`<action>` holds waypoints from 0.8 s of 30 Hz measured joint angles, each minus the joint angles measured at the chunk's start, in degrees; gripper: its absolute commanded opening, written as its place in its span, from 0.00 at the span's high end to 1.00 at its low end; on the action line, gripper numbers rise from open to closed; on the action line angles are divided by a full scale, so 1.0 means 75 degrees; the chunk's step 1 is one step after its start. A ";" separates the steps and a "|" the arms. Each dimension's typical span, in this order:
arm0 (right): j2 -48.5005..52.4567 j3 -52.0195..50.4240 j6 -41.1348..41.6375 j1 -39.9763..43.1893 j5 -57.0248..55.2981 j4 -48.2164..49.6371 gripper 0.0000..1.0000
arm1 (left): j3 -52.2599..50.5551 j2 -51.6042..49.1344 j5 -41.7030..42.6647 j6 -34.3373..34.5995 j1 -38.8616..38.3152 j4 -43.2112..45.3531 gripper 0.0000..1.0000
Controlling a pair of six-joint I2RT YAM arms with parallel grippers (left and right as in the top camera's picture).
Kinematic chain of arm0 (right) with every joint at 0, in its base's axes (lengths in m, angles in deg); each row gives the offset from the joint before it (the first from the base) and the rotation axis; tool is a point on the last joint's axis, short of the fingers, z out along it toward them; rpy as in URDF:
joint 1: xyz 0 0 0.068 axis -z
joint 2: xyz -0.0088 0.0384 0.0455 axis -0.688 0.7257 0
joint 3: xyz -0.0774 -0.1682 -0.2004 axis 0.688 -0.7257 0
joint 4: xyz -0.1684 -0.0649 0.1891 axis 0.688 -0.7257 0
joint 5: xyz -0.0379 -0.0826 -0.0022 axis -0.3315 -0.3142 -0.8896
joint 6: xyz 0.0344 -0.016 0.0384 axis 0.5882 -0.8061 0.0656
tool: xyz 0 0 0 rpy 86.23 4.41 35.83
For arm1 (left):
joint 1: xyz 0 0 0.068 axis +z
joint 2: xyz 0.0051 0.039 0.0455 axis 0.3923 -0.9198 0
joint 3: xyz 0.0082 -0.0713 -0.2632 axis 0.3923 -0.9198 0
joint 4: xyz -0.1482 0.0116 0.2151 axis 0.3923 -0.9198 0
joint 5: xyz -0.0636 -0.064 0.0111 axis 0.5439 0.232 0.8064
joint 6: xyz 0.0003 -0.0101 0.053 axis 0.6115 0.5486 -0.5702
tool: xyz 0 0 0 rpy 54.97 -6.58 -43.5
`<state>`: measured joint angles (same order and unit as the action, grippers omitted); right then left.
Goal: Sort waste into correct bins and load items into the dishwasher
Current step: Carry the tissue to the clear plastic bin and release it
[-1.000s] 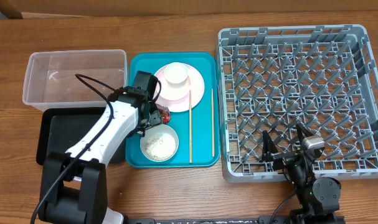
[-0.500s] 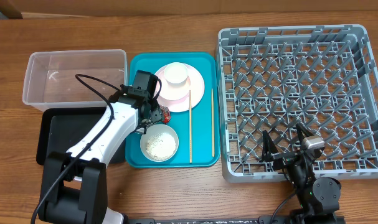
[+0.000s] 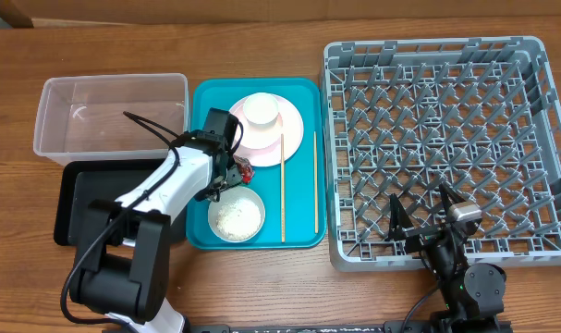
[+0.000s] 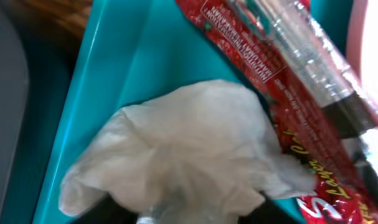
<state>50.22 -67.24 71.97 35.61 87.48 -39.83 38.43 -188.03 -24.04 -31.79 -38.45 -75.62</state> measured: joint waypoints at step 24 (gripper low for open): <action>0.0000 0.0000 -0.0003 0.0000 0.0003 -0.0006 0.00 | 0.4319 0.0219 -0.0772 -0.1309 0.0772 -0.2838 0.96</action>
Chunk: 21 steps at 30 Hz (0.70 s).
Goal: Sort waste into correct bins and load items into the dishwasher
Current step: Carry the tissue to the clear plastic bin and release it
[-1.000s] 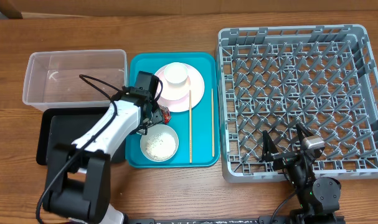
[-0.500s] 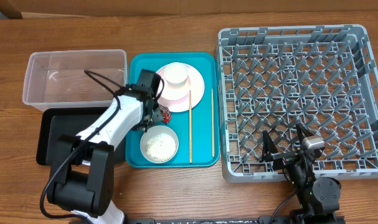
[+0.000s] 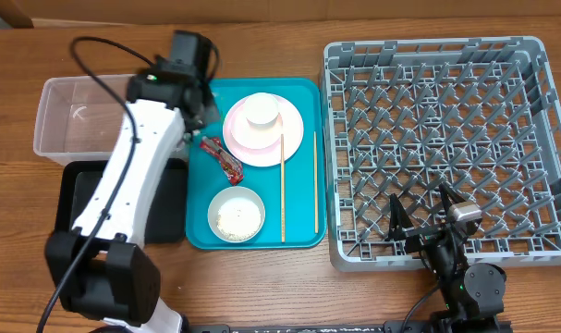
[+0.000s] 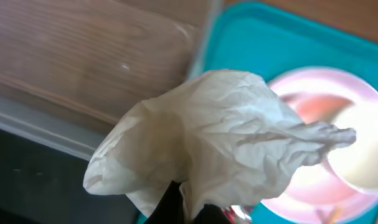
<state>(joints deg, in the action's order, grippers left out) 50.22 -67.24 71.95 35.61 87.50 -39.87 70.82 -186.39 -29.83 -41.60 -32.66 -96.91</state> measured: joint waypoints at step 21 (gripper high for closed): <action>0.0000 0.0000 0.0003 -0.0003 -0.0003 0.0003 0.00 | -0.0487 -0.1443 -0.0446 -0.0737 0.2294 0.1550 0.04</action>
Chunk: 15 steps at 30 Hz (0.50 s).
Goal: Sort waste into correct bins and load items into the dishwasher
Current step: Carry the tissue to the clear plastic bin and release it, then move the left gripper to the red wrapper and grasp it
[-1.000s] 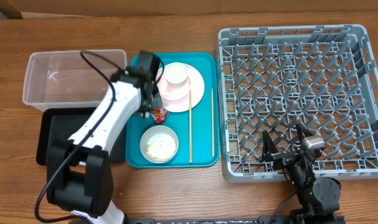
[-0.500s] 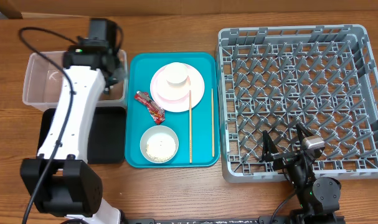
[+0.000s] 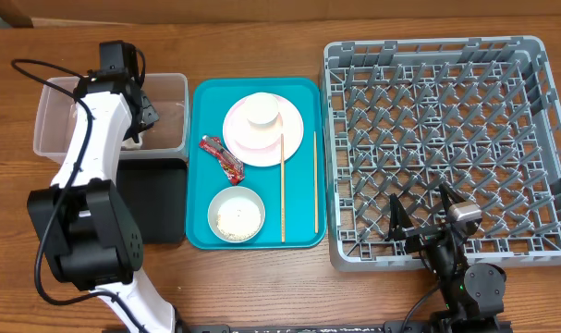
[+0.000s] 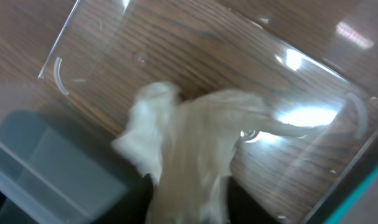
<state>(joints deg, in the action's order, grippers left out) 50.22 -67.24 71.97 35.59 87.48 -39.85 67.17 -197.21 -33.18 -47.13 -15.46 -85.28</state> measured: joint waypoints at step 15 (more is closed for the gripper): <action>0.0000 0.0000 -0.0003 0.0003 -0.0003 0.0000 0.00 | 0.0883 0.1224 0.3427 -0.0356 -0.0087 -0.2387 0.21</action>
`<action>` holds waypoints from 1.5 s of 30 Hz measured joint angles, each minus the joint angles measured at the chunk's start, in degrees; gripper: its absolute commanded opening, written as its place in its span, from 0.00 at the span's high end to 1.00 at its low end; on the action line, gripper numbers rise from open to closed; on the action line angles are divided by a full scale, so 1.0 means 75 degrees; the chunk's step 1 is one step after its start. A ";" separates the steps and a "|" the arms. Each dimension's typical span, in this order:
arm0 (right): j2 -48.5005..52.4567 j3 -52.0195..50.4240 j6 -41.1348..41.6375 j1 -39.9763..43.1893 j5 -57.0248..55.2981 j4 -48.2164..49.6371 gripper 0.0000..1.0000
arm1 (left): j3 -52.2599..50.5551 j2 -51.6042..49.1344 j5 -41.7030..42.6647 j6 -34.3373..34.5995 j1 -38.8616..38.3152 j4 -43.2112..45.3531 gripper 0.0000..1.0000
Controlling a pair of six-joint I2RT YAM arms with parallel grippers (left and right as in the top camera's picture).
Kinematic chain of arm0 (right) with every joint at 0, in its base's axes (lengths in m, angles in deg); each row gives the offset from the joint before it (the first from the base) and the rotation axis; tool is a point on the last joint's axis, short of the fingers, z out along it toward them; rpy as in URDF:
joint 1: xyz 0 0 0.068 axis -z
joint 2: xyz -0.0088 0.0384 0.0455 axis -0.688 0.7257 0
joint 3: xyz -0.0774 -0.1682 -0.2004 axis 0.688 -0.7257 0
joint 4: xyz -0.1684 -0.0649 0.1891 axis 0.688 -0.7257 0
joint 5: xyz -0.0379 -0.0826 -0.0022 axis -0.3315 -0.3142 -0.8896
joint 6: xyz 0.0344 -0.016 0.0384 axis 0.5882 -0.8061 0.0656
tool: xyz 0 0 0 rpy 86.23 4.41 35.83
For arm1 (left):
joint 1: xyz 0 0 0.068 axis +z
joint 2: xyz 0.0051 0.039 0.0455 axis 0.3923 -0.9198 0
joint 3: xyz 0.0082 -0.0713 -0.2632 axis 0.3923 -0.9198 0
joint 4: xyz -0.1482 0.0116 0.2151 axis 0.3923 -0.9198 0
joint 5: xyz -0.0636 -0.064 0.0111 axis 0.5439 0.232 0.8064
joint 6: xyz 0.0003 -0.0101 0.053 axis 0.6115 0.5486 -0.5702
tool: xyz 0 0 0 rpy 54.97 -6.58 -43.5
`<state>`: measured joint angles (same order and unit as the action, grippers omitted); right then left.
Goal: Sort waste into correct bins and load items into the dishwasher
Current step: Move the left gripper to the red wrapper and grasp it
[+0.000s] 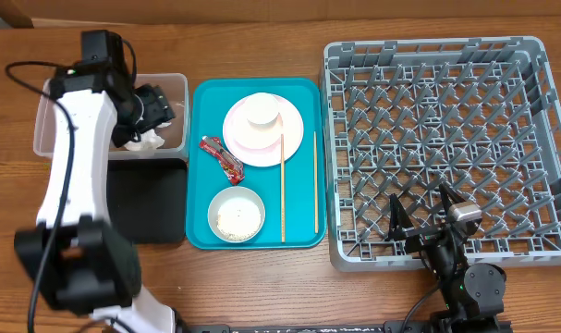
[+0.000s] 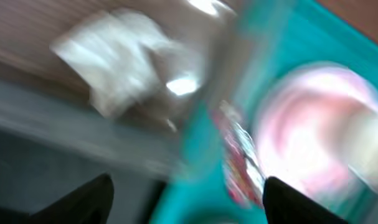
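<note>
A crumpled white napkin (image 1: 147, 141) (image 2: 114, 56) lies loose in the clear plastic bin (image 1: 58, 120). My left gripper (image 1: 156, 104) (image 2: 189, 208) hovers open over the bin's right end, its fingers (image 2: 83, 202) wide apart and empty; that view is blurred. A red wrapper (image 1: 222, 158) (image 2: 241, 165) lies on the teal tray (image 1: 206, 231), beside a pink plate (image 1: 289, 129) carrying a white cup (image 1: 261, 111). A bowl (image 1: 236, 214) and two chopsticks (image 1: 282, 185) also sit on the tray. My right gripper (image 1: 420, 215) rests open at the grey dish rack's (image 1: 446, 120) front edge.
A black bin (image 1: 155, 199) sits in front of the clear bin, left of the tray. The dish rack fills the right half of the wooden table (image 1: 262, 46). My left arm reaches across both bins.
The left gripper has opened and the napkin now lies loose in the clear bin. The gripper has shifted right, towards the tray. The right arm has not moved.
My left gripper was down on the tray at the white napkin beside the red wrapper. Then it held the napkin raised near the tray's far left corner, then inside the clear bin. Now the napkin lies in the bin and the gripper is open.
</note>
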<state>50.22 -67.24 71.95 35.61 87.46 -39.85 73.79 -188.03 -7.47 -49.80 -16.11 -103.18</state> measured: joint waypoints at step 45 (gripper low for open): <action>0.0000 0.0000 0.0003 0.0000 0.0003 0.0000 0.00 | -0.3142 0.0775 -0.1492 0.3448 -0.3019 0.1906 0.46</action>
<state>50.22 -67.24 71.97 35.61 87.48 -39.85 50.23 -182.22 -18.66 -23.94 -38.76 -88.89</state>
